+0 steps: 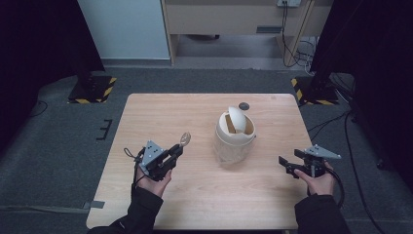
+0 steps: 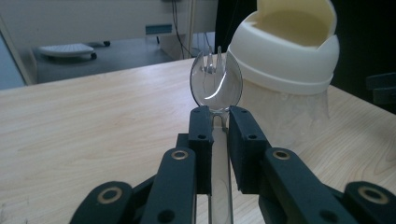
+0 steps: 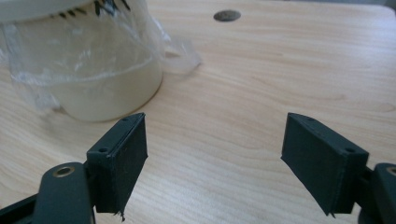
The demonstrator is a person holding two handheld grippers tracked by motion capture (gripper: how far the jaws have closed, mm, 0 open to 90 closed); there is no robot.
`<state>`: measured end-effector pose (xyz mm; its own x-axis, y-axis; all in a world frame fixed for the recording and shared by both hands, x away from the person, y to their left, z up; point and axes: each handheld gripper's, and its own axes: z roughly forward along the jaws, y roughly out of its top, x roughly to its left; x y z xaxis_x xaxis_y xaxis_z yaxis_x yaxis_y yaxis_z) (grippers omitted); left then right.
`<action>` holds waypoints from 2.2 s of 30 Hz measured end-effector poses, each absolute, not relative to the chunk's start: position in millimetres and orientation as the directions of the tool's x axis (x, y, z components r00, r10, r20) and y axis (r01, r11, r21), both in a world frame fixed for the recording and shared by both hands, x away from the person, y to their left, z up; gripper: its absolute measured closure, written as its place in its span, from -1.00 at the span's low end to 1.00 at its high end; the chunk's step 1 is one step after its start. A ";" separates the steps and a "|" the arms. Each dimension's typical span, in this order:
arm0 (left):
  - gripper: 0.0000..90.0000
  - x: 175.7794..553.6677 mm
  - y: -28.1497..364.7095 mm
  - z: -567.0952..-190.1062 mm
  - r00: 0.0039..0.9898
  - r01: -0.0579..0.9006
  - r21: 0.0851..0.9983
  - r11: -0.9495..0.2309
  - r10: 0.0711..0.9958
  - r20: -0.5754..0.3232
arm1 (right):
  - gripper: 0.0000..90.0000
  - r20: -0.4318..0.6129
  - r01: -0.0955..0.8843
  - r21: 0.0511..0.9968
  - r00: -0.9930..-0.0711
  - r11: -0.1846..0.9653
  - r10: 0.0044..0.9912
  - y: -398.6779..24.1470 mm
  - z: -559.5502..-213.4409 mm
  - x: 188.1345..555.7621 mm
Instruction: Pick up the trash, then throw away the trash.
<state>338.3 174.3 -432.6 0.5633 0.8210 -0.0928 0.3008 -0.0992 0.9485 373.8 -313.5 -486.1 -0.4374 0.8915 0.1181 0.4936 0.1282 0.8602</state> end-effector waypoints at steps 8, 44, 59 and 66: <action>0.77 333.5 167.3 -420.9 0.593 0.237 0.966 -0.104 0.803 -0.059 | -0.45 0.115 0.423 0.902 -0.434 0.089 0.893 -312.1 -472.2 370.8; 0.77 325.7 119.7 -379.7 0.735 0.007 0.997 -0.073 0.677 0.044 | -0.26 0.154 0.237 0.971 -0.504 -0.035 0.850 -294.9 -409.9 364.5; 0.77 340.4 79.6 -385.5 0.760 -0.014 0.992 -0.129 0.643 0.094 | -0.21 0.180 0.207 0.976 -0.557 -0.075 0.811 -274.1 -376.5 366.3; 0.77 343.6 69.8 -389.5 0.762 -0.024 0.989 -0.147 0.638 0.113 | -0.02 0.236 0.216 0.968 -0.630 -0.126 0.740 -260.1 -369.2 364.6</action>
<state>343.6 69.8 -389.5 0.7616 0.6381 0.1133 -0.0237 -0.1473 0.9888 364.6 -260.1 -369.2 -0.6300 0.7397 0.2365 0.2156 -0.1259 0.9683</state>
